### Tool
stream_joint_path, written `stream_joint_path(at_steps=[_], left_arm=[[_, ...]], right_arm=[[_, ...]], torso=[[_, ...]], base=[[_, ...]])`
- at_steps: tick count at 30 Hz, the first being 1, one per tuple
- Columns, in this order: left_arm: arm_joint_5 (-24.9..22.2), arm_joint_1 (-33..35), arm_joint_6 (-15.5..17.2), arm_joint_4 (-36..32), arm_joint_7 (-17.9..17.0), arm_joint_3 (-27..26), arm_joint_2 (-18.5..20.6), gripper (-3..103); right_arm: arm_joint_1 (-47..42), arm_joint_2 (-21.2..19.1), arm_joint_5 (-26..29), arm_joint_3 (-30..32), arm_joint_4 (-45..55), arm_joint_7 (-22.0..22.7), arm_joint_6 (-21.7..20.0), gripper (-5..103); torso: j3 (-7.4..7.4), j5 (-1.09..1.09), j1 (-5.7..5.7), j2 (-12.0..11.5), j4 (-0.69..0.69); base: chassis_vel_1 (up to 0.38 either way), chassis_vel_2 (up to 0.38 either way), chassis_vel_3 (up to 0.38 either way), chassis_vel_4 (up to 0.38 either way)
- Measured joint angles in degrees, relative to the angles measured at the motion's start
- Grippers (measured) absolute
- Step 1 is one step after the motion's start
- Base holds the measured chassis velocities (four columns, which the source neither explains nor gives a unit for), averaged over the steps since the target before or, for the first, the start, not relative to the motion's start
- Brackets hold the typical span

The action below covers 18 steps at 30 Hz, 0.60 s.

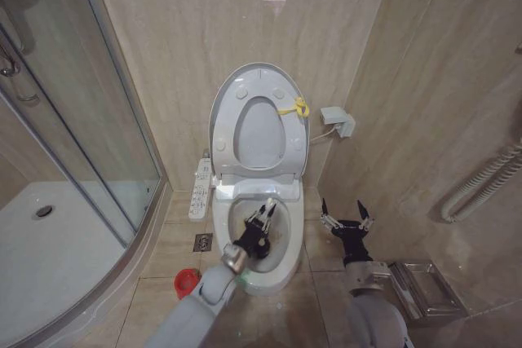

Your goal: Open the toilet lid, clean the toilet bowl with a toilet brush, close the toilet lid, and flush.

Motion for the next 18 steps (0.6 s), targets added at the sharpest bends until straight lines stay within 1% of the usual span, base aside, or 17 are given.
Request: stream_joint_path(at_steps=[2,3,5,11,15,18], left_arm=[[-0.01,2.09,-0.08,-1.56,-0.01,-1.04,1.08,20],[-0.01,2.09,-0.08,-1.56,-0.01,-1.04,1.08,20],[-0.01,4.22,-0.22,-3.17,-0.03,-2.21,1.90,20],[0.11,7.93,-0.32,-5.61,-0.08,-3.62,3.21,20],[0.24,9.10,-0.94,-6.07,0.68,-4.16,4.11,20],[0.26,8.14,-1.33,-5.23,1.11,-4.21,4.11,20]], right_arm=[[0.00,0.00,0.00,0.00,0.00,0.00,0.00,100],[0.00,0.00,0.00,0.00,0.00,0.00,0.00,100],[0.00,0.00,0.00,0.00,0.00,0.01,0.00,100],[0.00,0.00,0.00,0.00,0.00,0.00,0.00,100],[0.00,0.00,0.00,0.00,0.00,0.00,0.00,100],[0.00,0.00,0.00,0.00,0.00,0.00,0.00,100]], torso=[[0.00,-0.01,0.00,0.00,0.01],[0.00,-0.01,0.00,0.00,0.01],[0.00,0.00,0.00,0.00,-0.01],[0.00,-0.01,0.00,0.00,-0.01],[0.00,-0.01,0.00,0.00,0.01],[0.00,-0.01,0.00,0.00,0.01]], base=[[0.000,0.000,0.000,0.000],[0.000,0.000,0.000,0.000],[0.000,0.000,0.000,0.000],[0.000,0.000,0.000,0.000],[0.000,0.000,0.000,0.000],[0.000,0.000,0.000,0.000]])
